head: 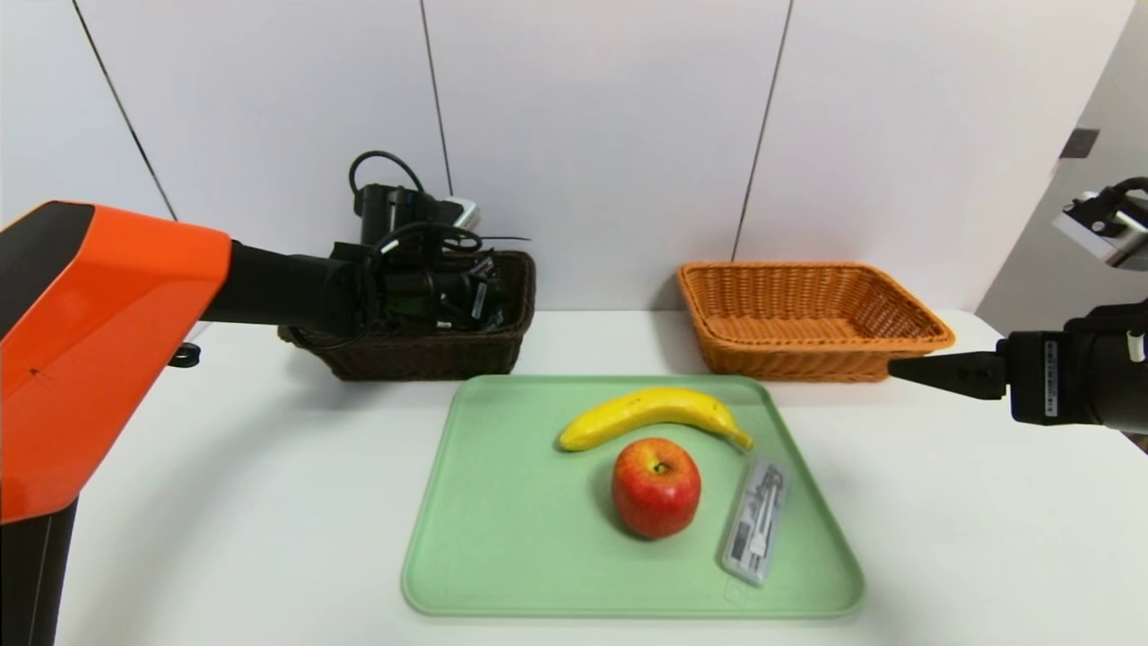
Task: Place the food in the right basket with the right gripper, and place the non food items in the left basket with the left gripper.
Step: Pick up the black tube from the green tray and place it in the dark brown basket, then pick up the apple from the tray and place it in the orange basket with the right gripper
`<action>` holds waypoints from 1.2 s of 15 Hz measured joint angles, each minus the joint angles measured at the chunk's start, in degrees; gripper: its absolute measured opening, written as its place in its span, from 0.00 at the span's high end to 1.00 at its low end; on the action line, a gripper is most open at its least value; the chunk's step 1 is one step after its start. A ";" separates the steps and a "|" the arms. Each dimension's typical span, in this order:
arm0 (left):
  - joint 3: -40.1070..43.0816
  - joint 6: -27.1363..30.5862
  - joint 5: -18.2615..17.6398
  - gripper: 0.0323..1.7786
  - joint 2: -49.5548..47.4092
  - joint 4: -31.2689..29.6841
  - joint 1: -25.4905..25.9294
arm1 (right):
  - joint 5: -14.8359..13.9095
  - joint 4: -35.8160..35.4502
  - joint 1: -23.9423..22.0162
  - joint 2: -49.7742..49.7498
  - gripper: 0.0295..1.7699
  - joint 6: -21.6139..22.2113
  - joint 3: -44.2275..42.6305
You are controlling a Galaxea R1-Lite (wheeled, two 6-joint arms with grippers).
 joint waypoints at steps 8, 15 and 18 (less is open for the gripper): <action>3.78 0.33 0.15 0.20 -6.49 -1.72 0.23 | -0.02 0.00 -0.20 -0.37 0.03 0.21 -0.09; 4.30 -3.61 7.50 0.11 -16.13 -0.98 1.77 | 0.02 0.45 -0.61 -1.22 0.03 -0.40 -2.10; 5.60 -5.29 7.73 0.09 -20.74 3.80 1.77 | 0.02 1.79 -0.61 -0.74 0.03 -2.33 -5.35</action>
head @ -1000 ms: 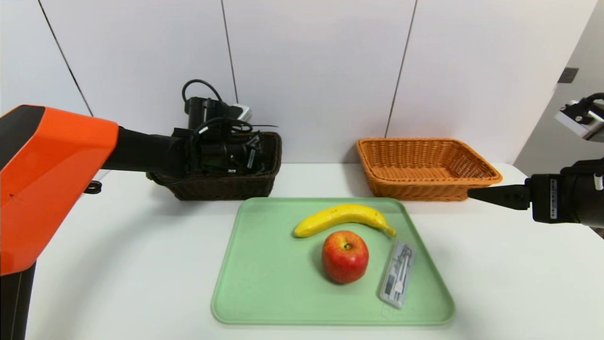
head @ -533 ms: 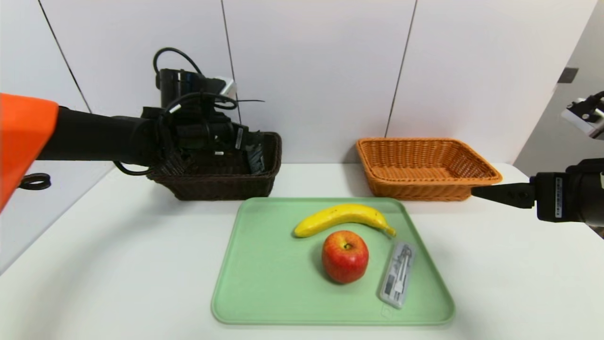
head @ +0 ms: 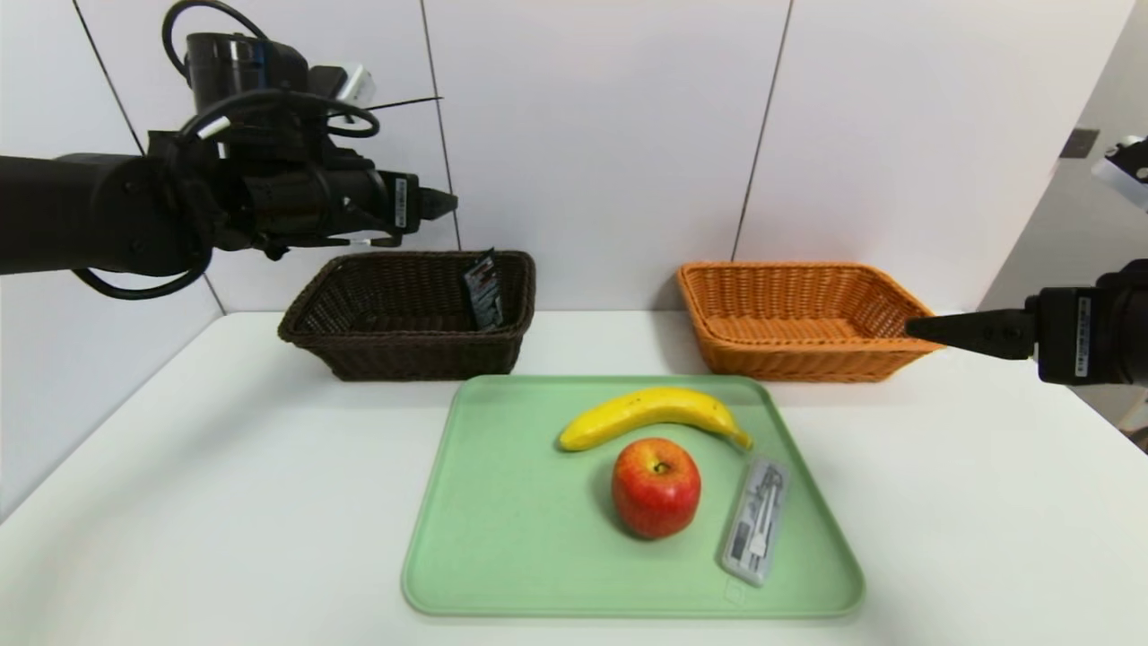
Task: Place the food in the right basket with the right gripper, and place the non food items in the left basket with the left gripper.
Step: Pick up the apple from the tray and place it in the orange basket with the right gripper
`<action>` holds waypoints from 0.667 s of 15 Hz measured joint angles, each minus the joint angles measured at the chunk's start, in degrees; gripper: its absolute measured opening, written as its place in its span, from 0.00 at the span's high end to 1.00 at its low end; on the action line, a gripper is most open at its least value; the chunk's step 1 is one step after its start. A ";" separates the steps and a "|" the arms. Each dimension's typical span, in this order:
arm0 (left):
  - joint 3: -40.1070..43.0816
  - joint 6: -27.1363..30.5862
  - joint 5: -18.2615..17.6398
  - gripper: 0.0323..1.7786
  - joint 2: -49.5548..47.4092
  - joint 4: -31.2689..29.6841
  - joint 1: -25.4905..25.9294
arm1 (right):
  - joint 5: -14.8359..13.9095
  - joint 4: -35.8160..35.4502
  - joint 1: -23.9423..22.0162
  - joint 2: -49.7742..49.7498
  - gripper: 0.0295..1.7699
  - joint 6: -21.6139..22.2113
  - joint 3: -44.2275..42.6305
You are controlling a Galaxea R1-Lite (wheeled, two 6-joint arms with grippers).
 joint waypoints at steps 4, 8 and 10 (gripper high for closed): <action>7.53 0.18 -0.12 0.07 -7.98 4.73 -1.57 | 0.15 4.72 0.20 2.32 0.03 -2.21 -6.86; 18.55 0.05 -0.37 0.06 -15.82 7.02 -5.60 | 0.41 11.29 3.06 5.62 0.03 -5.47 -14.38; 23.74 0.05 -0.39 0.06 -19.04 7.13 -8.44 | 0.46 16.27 5.81 7.24 0.03 -6.00 -18.19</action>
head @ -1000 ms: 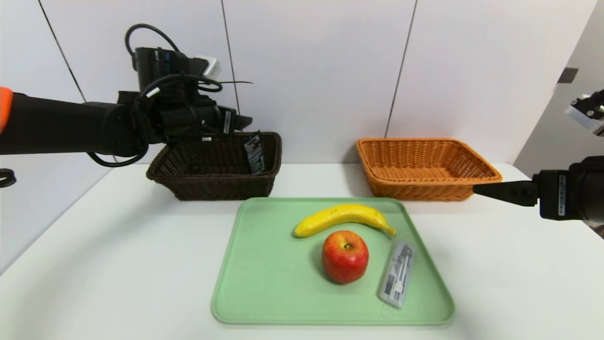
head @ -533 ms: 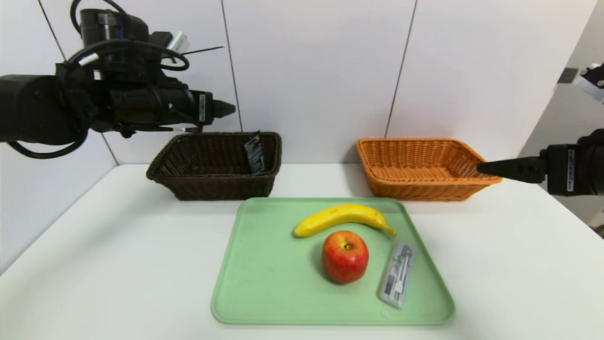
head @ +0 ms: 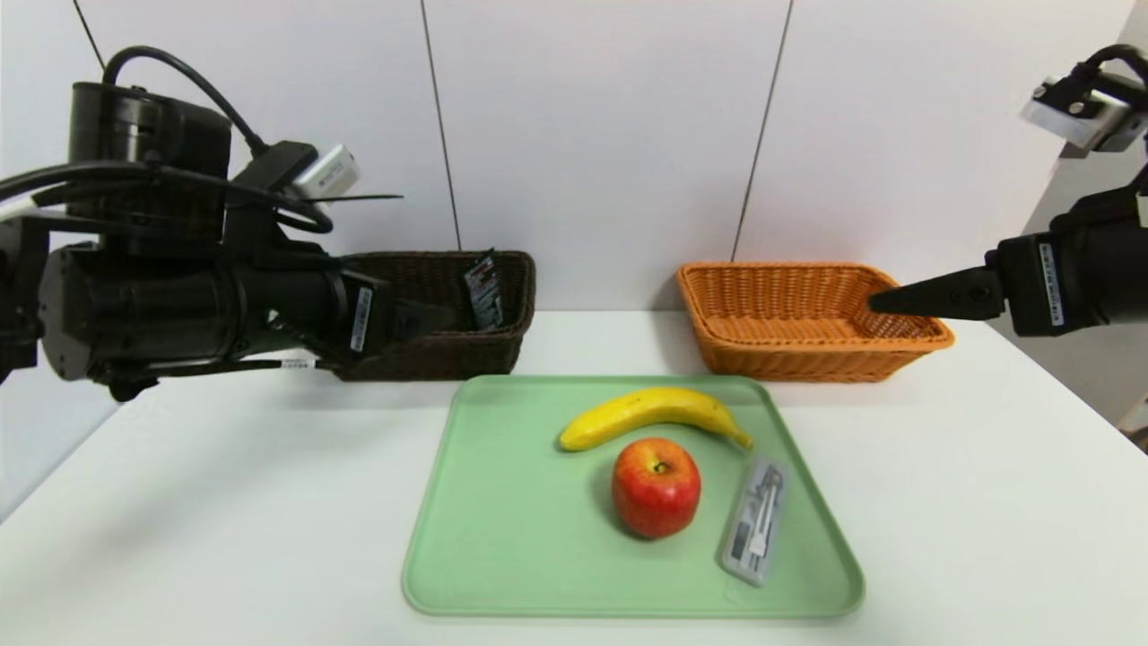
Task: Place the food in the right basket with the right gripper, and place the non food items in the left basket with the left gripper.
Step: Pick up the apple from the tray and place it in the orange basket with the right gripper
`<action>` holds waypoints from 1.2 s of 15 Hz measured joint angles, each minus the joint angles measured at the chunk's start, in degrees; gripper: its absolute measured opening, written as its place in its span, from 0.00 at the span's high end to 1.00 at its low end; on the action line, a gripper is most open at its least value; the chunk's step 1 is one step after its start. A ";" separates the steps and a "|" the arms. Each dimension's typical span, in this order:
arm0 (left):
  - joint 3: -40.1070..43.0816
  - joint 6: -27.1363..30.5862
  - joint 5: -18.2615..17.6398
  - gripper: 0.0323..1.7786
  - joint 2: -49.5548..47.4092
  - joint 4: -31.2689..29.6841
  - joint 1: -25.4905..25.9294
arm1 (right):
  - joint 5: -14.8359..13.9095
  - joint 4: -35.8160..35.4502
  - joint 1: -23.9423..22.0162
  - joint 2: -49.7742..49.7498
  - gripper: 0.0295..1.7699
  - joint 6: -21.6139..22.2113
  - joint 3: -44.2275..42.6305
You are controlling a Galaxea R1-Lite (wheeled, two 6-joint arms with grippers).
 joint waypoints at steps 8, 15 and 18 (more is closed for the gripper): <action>8.41 0.30 0.00 0.05 -5.21 -0.20 -8.18 | 0.17 12.59 13.73 8.44 0.03 -0.12 -7.50; 11.02 0.37 0.00 0.05 -5.51 -0.20 -10.03 | 0.01 12.40 20.26 16.65 0.03 1.83 -7.14; 11.11 0.30 0.00 0.05 -5.51 -0.18 -10.08 | -0.16 12.09 21.89 19.32 0.03 1.91 -7.06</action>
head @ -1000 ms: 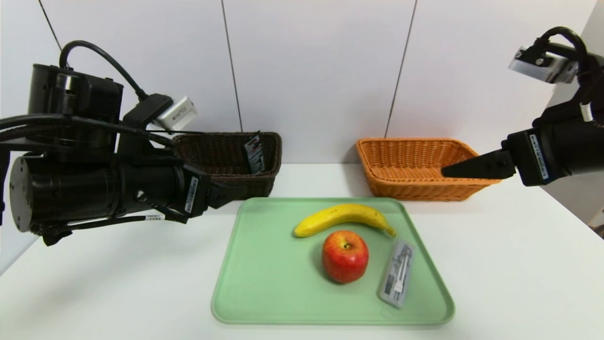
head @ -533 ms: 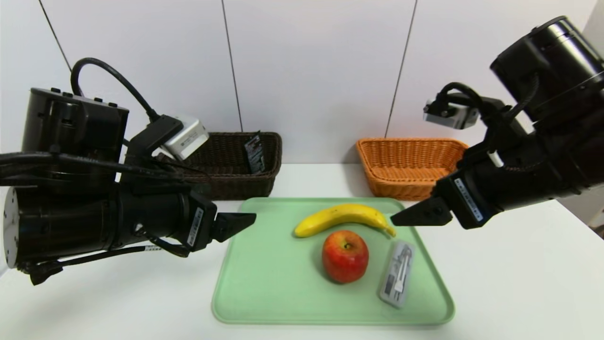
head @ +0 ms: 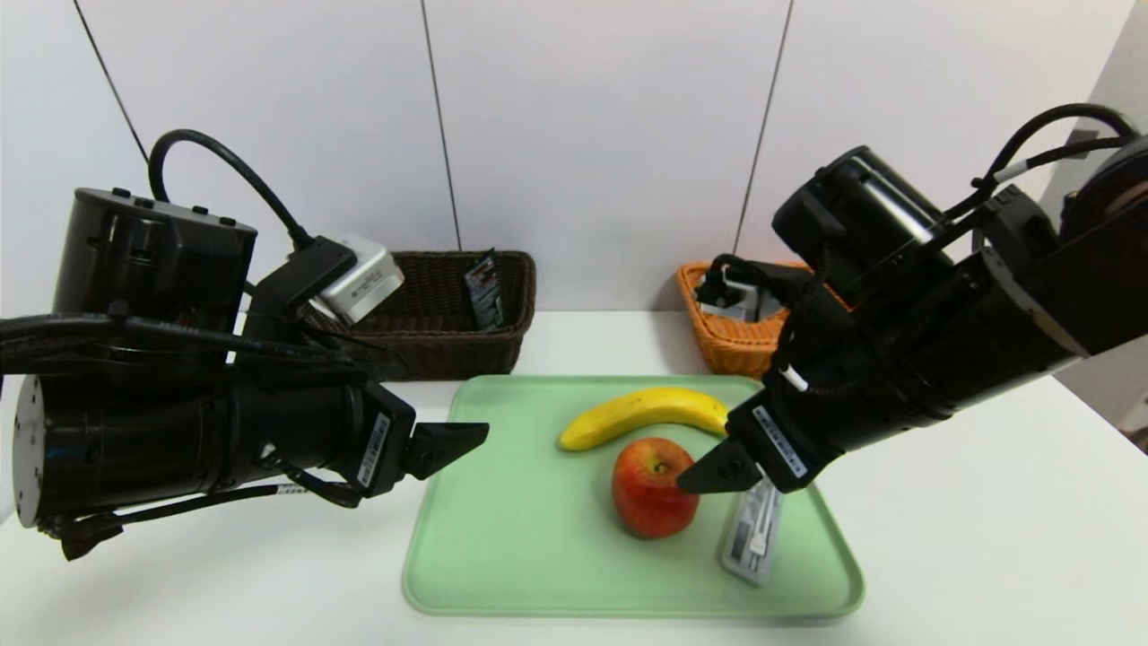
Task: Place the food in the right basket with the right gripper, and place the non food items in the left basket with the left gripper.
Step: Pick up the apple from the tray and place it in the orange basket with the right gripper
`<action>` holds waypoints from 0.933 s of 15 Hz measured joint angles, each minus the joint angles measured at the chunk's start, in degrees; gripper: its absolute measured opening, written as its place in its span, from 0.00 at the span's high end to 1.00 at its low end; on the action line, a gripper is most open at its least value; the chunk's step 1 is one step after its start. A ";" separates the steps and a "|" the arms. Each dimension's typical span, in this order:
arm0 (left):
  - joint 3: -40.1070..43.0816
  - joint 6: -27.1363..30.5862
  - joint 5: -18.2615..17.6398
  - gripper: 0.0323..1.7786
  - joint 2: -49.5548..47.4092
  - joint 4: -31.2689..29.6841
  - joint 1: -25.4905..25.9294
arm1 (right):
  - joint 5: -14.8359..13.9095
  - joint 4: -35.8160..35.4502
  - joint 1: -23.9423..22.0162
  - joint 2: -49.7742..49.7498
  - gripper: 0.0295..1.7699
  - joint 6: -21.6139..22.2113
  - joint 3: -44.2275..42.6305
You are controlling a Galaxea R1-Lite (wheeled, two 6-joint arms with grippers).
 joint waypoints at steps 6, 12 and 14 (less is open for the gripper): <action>0.00 -0.02 0.00 0.05 0.05 -0.01 0.05 | -0.33 -0.27 2.12 5.24 0.03 -0.13 -1.16; 0.00 0.05 -0.04 0.05 0.18 0.00 -0.01 | -4.44 -5.60 2.69 11.50 0.03 -0.20 -2.40; 0.00 0.02 -0.09 0.05 0.18 0.02 -0.01 | -5.08 -5.71 2.91 13.37 0.03 -0.20 -2.46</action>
